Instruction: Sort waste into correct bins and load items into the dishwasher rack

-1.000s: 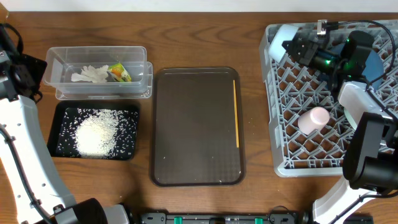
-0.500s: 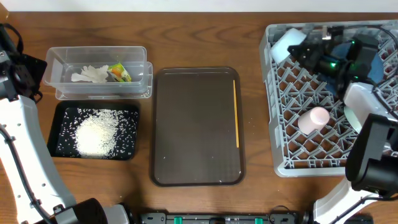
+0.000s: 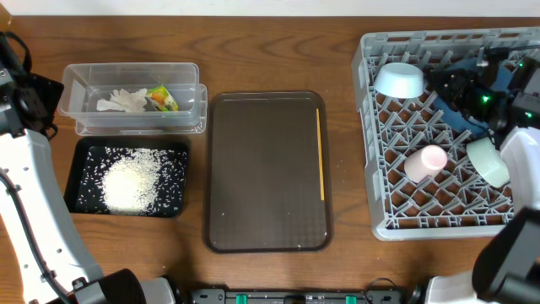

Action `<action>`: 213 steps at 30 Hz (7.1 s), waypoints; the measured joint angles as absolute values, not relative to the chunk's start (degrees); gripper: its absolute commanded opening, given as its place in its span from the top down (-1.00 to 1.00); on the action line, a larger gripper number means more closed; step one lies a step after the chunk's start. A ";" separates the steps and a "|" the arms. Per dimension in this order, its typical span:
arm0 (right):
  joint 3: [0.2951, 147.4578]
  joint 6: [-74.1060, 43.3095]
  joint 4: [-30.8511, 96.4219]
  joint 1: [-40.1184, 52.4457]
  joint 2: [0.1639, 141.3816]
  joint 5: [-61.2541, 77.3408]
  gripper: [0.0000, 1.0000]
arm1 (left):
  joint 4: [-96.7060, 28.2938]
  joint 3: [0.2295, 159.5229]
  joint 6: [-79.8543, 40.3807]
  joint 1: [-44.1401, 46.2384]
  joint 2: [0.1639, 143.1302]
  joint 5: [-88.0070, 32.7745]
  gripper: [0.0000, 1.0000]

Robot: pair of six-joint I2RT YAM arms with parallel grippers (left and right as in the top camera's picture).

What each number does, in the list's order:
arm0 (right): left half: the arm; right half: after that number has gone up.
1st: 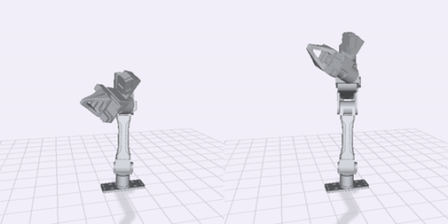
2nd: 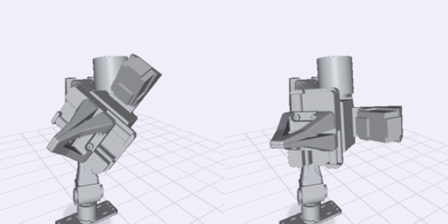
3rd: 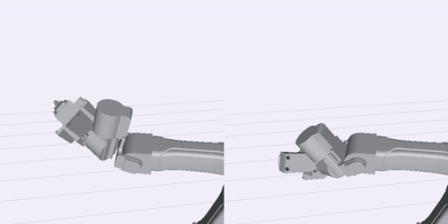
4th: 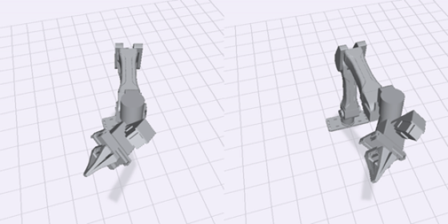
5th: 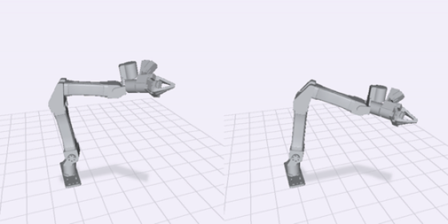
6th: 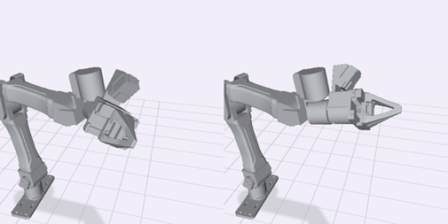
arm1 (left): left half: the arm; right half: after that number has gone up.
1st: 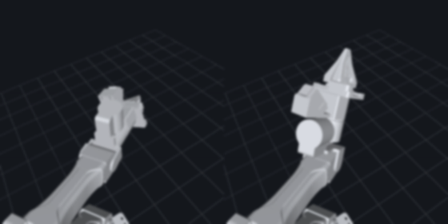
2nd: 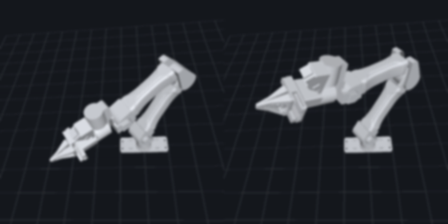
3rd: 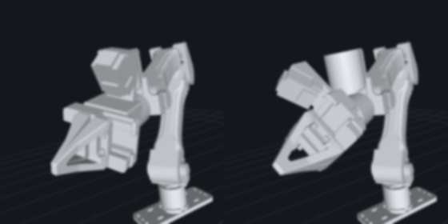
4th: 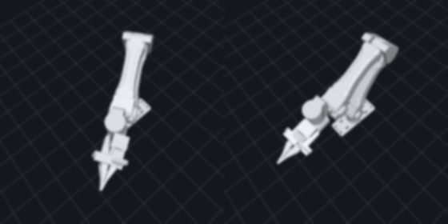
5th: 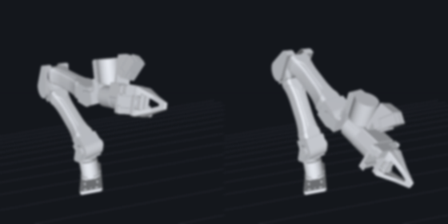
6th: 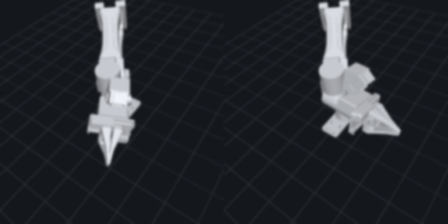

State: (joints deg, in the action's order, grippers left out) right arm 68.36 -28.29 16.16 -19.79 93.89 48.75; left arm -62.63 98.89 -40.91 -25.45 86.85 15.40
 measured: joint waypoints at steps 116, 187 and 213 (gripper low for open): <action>94.67 -34.09 56.49 34.59 127.02 -2.76 0.98 | -62.63 98.89 -40.91 -25.45 86.85 15.40 -0.89; 97.97 -22.04 96.55 20.45 97.41 -3.01 -0.98 | -62.63 98.89 -40.91 -25.45 86.85 15.40 -0.90; 66.08 -43.22 90.72 31.22 62.52 -5.82 -0.99 | -62.63 98.89 -40.91 -25.45 86.85 15.40 -0.89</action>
